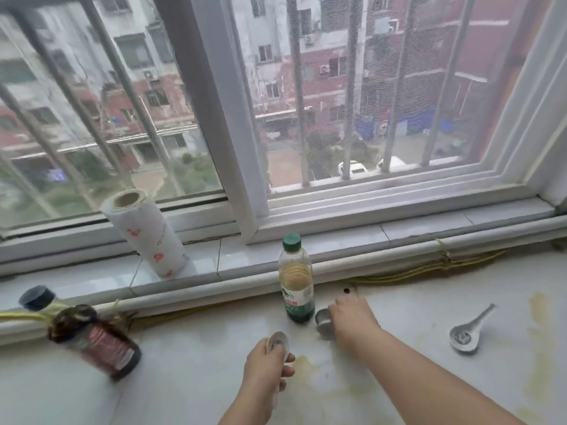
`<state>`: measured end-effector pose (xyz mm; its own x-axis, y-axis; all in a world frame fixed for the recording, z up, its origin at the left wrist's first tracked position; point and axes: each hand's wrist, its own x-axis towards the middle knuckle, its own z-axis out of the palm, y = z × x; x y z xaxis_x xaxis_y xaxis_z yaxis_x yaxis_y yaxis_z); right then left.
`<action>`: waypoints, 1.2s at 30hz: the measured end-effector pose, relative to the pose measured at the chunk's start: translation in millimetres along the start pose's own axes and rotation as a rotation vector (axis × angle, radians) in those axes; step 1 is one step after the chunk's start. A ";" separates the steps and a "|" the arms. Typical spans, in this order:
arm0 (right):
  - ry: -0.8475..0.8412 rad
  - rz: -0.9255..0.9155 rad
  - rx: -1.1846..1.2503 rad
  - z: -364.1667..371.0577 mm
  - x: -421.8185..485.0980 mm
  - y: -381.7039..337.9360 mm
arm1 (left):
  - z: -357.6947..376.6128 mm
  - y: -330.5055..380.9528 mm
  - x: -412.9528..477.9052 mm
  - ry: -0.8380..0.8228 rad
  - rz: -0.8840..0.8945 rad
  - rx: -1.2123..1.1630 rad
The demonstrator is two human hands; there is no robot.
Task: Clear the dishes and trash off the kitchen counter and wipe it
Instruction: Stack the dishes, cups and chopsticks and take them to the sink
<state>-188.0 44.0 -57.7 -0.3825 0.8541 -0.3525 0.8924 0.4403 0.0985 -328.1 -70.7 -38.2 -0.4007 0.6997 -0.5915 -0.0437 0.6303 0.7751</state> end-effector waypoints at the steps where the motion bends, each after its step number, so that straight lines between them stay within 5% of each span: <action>1: -0.002 0.008 0.084 0.7 -3.1 2.0 | 1.9 -0.1 0.0 0.009 0.003 0.002; 12: 0.099 0.295 0.704 10.0 -60.6 82.9 | 94.6 6.2 -0.7 -0.161 0.041 0.096; 18: 0.136 0.400 0.444 19.0 -94.1 158.7 | 170.5 10.3 -19.9 -0.347 0.061 0.165; 24: 0.026 0.257 0.135 46.8 -93.6 196.2 | 199.7 9.0 -33.9 -0.434 0.035 0.194; 29: -0.064 0.277 0.124 49.9 -87.9 198.8 | 191.1 11.7 -27.0 -0.353 0.019 0.235; 36: 0.027 0.381 0.311 50.1 -93.8 191.9 | 186.3 4.3 -31.8 -0.321 0.016 0.192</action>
<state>31.2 34.5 -52.4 -0.0177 0.9471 -0.3205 0.9976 -0.0046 -0.0687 -145.1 -27.5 -57.4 -0.0911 0.7608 -0.6425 0.1452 0.6485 0.7473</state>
